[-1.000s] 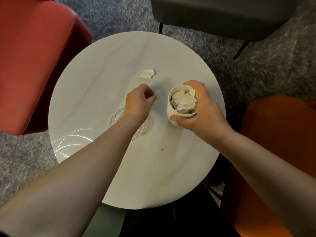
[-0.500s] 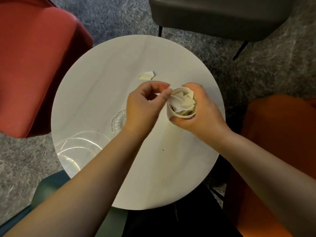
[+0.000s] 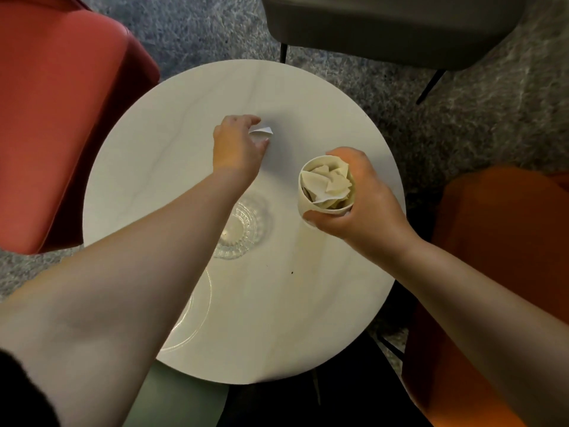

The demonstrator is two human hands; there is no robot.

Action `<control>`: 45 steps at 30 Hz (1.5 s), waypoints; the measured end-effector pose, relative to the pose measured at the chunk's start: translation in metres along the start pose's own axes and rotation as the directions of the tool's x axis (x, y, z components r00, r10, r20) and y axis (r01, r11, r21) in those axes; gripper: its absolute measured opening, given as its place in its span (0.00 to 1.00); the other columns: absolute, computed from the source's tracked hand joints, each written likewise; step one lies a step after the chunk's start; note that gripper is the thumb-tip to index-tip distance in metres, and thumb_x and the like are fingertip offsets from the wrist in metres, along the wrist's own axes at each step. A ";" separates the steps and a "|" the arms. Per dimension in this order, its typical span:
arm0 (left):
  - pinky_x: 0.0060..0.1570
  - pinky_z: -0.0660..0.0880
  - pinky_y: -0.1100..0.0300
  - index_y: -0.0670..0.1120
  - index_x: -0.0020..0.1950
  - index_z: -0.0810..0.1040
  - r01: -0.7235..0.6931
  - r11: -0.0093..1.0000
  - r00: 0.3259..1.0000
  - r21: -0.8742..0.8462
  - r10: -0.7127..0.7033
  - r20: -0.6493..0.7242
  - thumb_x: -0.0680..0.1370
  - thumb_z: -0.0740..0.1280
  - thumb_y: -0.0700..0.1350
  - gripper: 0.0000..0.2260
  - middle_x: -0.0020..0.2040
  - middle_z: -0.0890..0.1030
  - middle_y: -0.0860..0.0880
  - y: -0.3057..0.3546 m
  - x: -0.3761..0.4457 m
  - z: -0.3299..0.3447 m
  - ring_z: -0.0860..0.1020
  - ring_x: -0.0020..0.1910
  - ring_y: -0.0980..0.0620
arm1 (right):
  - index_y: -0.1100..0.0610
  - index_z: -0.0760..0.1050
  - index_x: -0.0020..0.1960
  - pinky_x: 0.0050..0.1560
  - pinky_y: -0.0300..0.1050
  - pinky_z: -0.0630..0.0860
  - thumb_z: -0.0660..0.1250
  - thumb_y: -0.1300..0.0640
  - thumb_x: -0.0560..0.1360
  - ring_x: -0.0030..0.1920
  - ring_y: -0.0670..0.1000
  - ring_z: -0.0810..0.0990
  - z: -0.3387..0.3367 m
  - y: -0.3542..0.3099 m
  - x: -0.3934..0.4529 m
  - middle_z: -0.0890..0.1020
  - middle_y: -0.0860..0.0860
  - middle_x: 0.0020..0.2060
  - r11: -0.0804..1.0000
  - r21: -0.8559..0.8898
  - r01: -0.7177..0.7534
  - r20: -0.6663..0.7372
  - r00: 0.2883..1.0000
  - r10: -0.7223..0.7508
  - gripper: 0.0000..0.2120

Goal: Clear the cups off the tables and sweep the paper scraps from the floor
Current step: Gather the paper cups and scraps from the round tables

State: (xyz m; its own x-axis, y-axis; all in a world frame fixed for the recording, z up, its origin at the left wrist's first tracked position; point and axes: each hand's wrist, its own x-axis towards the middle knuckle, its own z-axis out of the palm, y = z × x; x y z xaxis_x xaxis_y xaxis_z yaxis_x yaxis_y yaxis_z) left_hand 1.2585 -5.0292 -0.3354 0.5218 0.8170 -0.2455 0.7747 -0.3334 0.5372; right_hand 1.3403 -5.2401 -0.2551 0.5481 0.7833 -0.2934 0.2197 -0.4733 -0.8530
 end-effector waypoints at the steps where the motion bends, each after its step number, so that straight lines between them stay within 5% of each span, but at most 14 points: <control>1: 0.61 0.65 0.61 0.48 0.66 0.76 0.009 0.999 1.000 0.034 -0.009 0.005 0.78 0.69 0.47 0.17 0.64 0.74 0.47 -0.001 0.002 0.003 0.68 0.67 0.47 | 0.39 0.65 0.60 0.50 0.36 0.75 0.80 0.50 0.60 0.54 0.41 0.76 0.000 0.000 0.000 0.76 0.41 0.54 1.000 0.004 -0.002 -0.002 1.000 0.002 0.35; 8: 0.53 0.72 0.55 0.46 0.58 0.79 0.042 0.992 0.999 0.122 -0.042 0.000 0.77 0.66 0.39 0.10 0.57 0.76 0.44 -0.007 -0.007 0.011 0.74 0.58 0.44 | 0.37 0.64 0.60 0.53 0.41 0.77 0.80 0.49 0.60 0.55 0.42 0.76 -0.001 0.002 -0.001 0.76 0.41 0.55 0.999 0.031 -0.027 -0.002 1.000 0.027 0.36; 13: 0.45 0.67 0.65 0.44 0.55 0.80 0.089 0.996 0.995 -0.010 -0.088 0.042 0.76 0.69 0.39 0.08 0.53 0.79 0.45 -0.005 -0.022 0.005 0.76 0.47 0.50 | 0.35 0.64 0.60 0.53 0.41 0.77 0.80 0.48 0.59 0.55 0.42 0.76 -0.001 0.002 0.000 0.76 0.41 0.55 0.999 0.025 -0.025 0.006 1.000 0.025 0.36; 16: 0.49 0.73 0.64 0.46 0.53 0.81 0.069 0.984 0.997 -0.163 -0.071 -0.010 0.76 0.70 0.40 0.06 0.50 0.81 0.48 0.014 -0.038 -0.010 0.79 0.48 0.53 | 0.36 0.64 0.60 0.53 0.43 0.78 0.80 0.48 0.59 0.55 0.43 0.76 -0.002 0.001 0.001 0.75 0.41 0.55 0.999 0.023 -0.033 0.014 0.999 0.033 0.36; 20: 0.47 0.77 0.67 0.53 0.48 0.81 -0.035 0.901 0.990 -0.432 -0.029 -0.140 0.75 0.73 0.44 0.05 0.45 0.83 0.57 0.053 -0.070 -0.045 0.80 0.44 0.60 | 0.39 0.65 0.61 0.54 0.44 0.77 0.79 0.48 0.60 0.56 0.43 0.76 -0.003 -0.001 0.003 0.75 0.41 0.56 1.000 -0.002 -0.015 0.018 1.000 0.015 0.35; 23: 0.43 0.78 0.66 0.55 0.45 0.81 -0.081 0.839 0.995 -0.538 0.033 -0.099 0.73 0.75 0.44 0.07 0.41 0.84 0.57 0.076 -0.101 -0.065 0.81 0.41 0.59 | 0.41 0.64 0.63 0.53 0.43 0.77 0.80 0.47 0.60 0.55 0.44 0.77 -0.003 -0.001 0.005 0.76 0.43 0.56 1.000 -0.016 -0.024 0.021 0.999 0.024 0.37; 29: 0.38 0.67 0.75 0.53 0.43 0.82 -0.100 0.943 0.990 -0.317 0.126 0.063 0.72 0.76 0.45 0.05 0.40 0.81 0.57 0.088 -0.124 -0.059 0.75 0.39 0.65 | 0.41 0.63 0.65 0.47 0.35 0.78 0.80 0.48 0.62 0.52 0.42 0.79 -0.003 -0.001 0.004 0.77 0.44 0.56 0.999 0.008 -0.046 0.038 0.998 0.045 0.38; 36: 0.42 0.70 0.73 0.56 0.52 0.80 -0.153 0.963 0.988 -0.221 0.157 -0.002 0.74 0.74 0.48 0.09 0.46 0.75 0.58 0.083 -0.121 -0.056 0.73 0.41 0.63 | 0.41 0.61 0.66 0.45 0.32 0.76 0.80 0.47 0.62 0.52 0.43 0.77 -0.002 0.003 -0.002 0.75 0.43 0.56 0.998 -0.057 -0.009 0.064 0.998 0.012 0.40; 41: 0.41 0.71 0.75 0.55 0.53 0.78 -0.091 0.965 0.992 -0.245 0.067 -0.103 0.77 0.70 0.47 0.06 0.48 0.75 0.57 0.060 -0.126 -0.056 0.76 0.44 0.65 | 0.39 0.61 0.64 0.39 0.20 0.68 0.81 0.48 0.61 0.49 0.35 0.75 -0.004 0.008 -0.005 0.74 0.38 0.52 0.996 -0.093 0.006 0.075 0.997 0.001 0.39; 45: 0.46 0.73 0.65 0.51 0.55 0.79 0.037 0.992 0.996 -0.124 -0.046 -0.073 0.78 0.67 0.44 0.07 0.51 0.77 0.54 0.023 -0.140 -0.048 0.76 0.41 0.64 | 0.39 0.63 0.63 0.38 0.18 0.66 0.80 0.50 0.61 0.44 0.37 0.76 -0.009 0.011 -0.005 0.75 0.37 0.49 0.996 -0.092 -0.004 0.061 0.998 0.009 0.37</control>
State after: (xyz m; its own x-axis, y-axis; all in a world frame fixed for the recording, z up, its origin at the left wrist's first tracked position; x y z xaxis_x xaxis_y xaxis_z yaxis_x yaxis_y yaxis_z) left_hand 1.1859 -5.1290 -0.2500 0.4579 0.8637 -0.2106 0.7433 -0.2420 0.6236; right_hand 1.3473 -5.2533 -0.2588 0.5002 0.8018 -0.3270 0.2913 -0.5114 -0.8084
